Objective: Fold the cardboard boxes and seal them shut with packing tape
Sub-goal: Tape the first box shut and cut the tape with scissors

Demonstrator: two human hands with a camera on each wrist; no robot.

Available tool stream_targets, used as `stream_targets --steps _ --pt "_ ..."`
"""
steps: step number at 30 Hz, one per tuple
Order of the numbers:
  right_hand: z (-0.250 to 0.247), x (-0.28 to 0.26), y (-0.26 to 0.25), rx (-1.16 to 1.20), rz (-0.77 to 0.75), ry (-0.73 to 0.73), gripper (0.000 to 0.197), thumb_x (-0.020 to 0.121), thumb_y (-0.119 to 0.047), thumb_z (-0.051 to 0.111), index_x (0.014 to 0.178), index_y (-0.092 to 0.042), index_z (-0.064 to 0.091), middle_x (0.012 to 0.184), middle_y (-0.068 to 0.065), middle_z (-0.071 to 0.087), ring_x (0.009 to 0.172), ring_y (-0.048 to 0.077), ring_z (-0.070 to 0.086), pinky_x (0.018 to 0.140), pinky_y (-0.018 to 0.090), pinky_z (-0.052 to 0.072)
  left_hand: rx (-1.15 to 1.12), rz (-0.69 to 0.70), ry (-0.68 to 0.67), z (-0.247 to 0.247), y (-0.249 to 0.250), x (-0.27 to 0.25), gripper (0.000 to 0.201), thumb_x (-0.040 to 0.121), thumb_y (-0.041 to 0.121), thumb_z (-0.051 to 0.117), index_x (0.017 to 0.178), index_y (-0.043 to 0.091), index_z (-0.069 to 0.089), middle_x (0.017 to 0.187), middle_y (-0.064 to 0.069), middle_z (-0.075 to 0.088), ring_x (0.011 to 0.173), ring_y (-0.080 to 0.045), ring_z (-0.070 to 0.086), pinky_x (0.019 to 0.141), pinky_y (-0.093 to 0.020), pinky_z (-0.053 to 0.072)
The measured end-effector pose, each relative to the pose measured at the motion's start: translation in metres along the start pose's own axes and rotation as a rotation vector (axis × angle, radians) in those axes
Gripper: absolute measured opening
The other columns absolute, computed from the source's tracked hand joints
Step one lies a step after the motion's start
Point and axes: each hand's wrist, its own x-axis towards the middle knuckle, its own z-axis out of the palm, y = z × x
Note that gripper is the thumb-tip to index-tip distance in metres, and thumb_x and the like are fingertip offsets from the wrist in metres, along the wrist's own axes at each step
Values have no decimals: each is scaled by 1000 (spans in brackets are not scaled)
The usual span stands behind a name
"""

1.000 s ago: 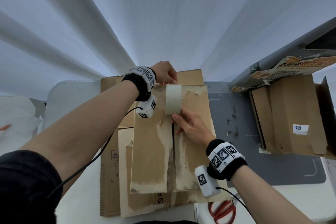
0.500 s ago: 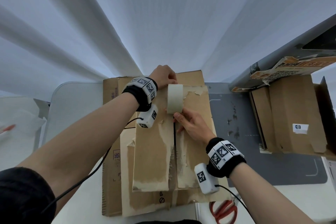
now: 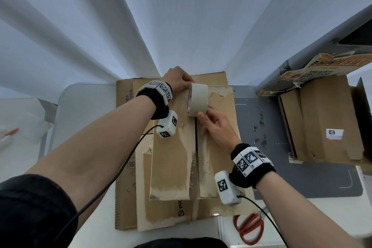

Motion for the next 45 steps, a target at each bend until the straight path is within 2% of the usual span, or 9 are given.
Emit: stream_targets --steps 8,10,12,17,26,34,39,43,45 --pt "7 -24 3 69 6 28 59 90 -52 59 105 3 68 120 24 56 77 11 54 64 25 44 -41 19 -29 0 -4 1 17 79 40 81 89 28 80 81 9 73 79 -4 60 70 -20 46" --pt "9 -23 3 56 6 53 85 84 -67 61 103 16 60 116 31 53 78 30 53 69 35 47 -37 17 -21 1 -4 0 18 79 41 80 91 27 80 77 14 70 76 -2 59 65 -17 43" --pt "10 -22 4 46 26 64 85 84 -67 62 105 16 59 117 30 54 97 47 54 81 45 50 -26 13 -7 2 -4 -1 18 80 41 79 91 28 80 77 16 70 79 -3 61 66 -18 46" --pt "14 -26 9 87 89 32 32 92 -23 69 117 -3 70 123 12 66 108 24 65 81 21 53 -34 20 -9 3 -8 -5 22 82 45 76 97 29 80 95 9 75 96 -9 66 78 -24 50" --pt "17 -35 -2 174 79 29 20 94 -7 64 113 -5 69 109 8 71 86 -4 66 69 11 48 97 -10 29 6 -5 -16 35 78 70 66 94 41 78 85 10 73 80 -11 63 57 -23 39" --pt "11 -33 1 143 90 56 37 85 -28 71 108 1 73 108 28 68 72 8 54 60 19 42 147 -28 23 9 -4 -18 37 74 75 65 85 42 78 84 3 75 82 -20 67 61 -27 42" --pt "11 -32 2 110 98 35 30 91 -22 68 109 1 72 93 16 67 64 5 50 58 21 43 119 -33 4 8 -2 -21 31 69 73 70 77 44 76 86 10 76 88 -15 68 68 -29 49" --pt "11 -31 4 95 87 42 25 92 -20 68 109 -3 74 101 27 69 65 7 51 56 20 45 80 -31 -13 7 0 -21 27 68 67 74 79 43 78 85 16 75 91 -10 67 78 -34 56" --pt "12 -32 2 99 89 43 19 93 -18 67 109 -10 73 95 14 73 63 3 53 56 18 44 54 -17 -34 7 -1 -21 24 68 63 77 82 44 78 86 20 74 92 -5 67 84 -36 57"
